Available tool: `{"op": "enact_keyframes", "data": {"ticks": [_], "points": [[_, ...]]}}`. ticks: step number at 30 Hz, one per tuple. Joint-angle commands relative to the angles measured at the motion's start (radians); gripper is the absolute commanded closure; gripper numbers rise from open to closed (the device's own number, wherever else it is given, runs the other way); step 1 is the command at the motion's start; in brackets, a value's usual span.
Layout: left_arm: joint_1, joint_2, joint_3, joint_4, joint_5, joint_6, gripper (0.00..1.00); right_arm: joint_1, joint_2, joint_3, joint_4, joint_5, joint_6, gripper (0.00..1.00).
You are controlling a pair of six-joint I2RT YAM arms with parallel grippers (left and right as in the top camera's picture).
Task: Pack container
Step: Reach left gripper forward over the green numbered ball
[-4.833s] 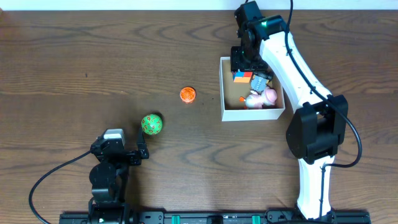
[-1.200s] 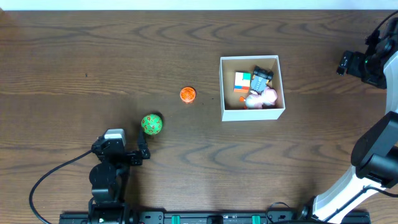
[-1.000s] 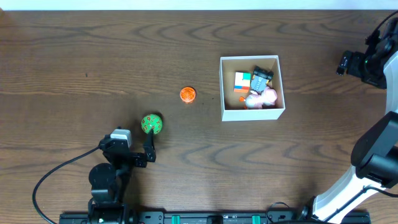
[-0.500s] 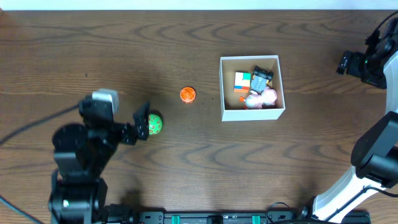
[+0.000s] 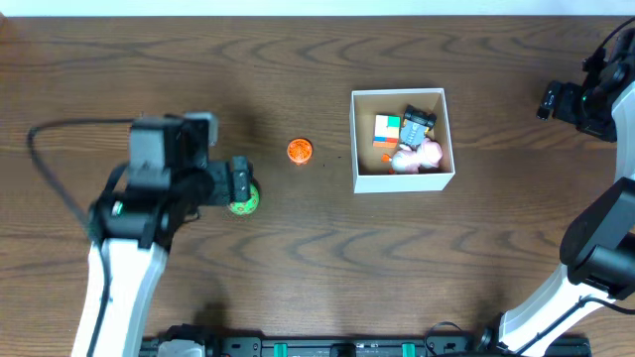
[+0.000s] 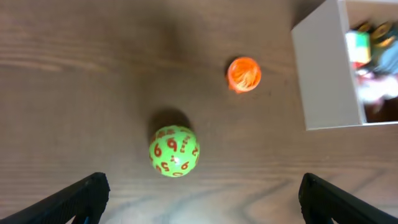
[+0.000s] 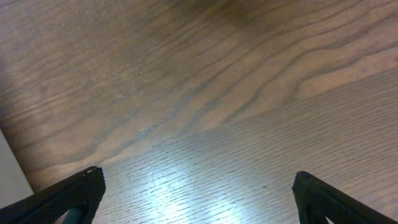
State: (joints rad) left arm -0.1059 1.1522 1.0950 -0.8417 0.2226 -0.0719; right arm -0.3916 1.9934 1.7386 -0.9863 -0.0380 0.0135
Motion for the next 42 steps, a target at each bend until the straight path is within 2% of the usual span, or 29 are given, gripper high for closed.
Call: {"op": "enact_keyframes", "data": {"ticks": [1,9,13,27,35,42], "points": [[-0.039,0.114,0.024,-0.018,-0.059,-0.008,0.02,-0.006,0.007,-0.002,0.000,-0.004,-0.011,0.01],[-0.048,0.342,0.024,-0.002,-0.066,-0.008,0.02,-0.007,0.007,-0.002,0.000,-0.004,-0.011,0.01],[-0.048,0.401,0.024,-0.002,-0.154,-0.008,0.02,-0.006,0.007,-0.002,0.000,-0.004,-0.011,0.01],[-0.048,0.414,0.005,-0.026,-0.152,-0.016,0.02,-0.007,0.007,-0.002,0.000,-0.004,-0.011,0.01],[-0.048,0.416,-0.049,0.033,-0.076,-0.016,0.02,-0.007,0.007,-0.002,0.000,-0.004,-0.011,0.01],[-0.048,0.418,-0.060,0.040,-0.077,-0.016,0.02,-0.007,0.007,-0.002,0.000,-0.004,-0.011,0.01]]}}
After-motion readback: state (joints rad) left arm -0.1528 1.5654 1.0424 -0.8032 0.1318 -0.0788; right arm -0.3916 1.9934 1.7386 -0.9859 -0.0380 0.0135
